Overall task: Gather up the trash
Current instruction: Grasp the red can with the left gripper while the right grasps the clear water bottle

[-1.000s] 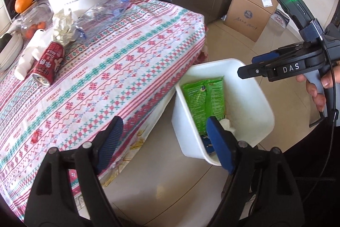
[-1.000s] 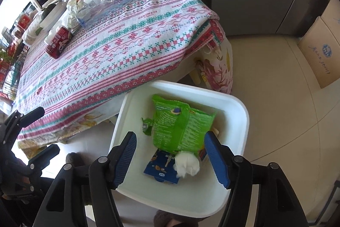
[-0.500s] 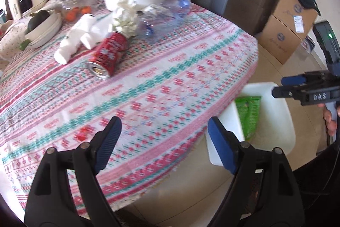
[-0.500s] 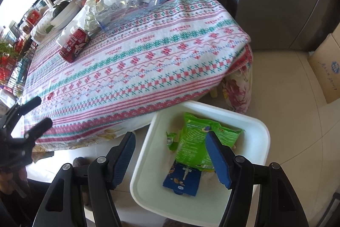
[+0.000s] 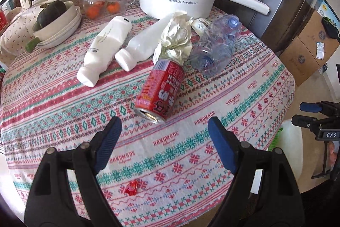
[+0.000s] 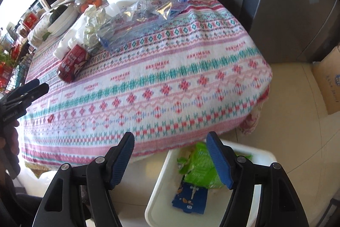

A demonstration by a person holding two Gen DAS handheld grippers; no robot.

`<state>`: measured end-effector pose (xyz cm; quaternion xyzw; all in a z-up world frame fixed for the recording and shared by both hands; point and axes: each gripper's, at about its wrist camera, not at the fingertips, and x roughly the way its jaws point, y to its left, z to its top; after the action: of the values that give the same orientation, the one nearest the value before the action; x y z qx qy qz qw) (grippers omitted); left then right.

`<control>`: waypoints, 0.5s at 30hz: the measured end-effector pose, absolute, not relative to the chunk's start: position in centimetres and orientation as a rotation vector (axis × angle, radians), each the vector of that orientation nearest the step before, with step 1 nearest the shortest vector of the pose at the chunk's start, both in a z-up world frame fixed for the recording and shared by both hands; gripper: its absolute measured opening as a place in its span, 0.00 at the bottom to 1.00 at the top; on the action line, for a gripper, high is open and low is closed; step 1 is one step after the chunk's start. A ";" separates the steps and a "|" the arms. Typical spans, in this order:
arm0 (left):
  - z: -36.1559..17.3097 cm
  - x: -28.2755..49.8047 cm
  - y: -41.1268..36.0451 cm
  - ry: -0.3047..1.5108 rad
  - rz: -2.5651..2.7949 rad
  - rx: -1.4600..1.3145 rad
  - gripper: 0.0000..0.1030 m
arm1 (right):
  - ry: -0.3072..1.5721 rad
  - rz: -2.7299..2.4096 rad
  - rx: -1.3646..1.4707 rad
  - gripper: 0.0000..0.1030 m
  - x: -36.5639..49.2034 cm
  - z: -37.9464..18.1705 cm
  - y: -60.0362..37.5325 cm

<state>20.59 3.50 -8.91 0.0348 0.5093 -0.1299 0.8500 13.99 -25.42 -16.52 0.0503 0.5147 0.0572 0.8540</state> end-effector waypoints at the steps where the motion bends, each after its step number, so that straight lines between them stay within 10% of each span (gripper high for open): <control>1: -9.0 21.2 3.5 1.072 -0.280 0.073 0.81 | 1.080 0.120 0.117 0.75 14.7 -16.3 -25.3; 15: -11.9 26.0 4.7 1.121 -0.331 -0.093 0.69 | 1.047 0.172 0.462 0.78 29.7 -15.4 -19.2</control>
<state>26.03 4.72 -11.89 -0.0437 0.5288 -0.1561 0.8331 29.69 -19.23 -15.39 0.2185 0.4950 0.0814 0.8371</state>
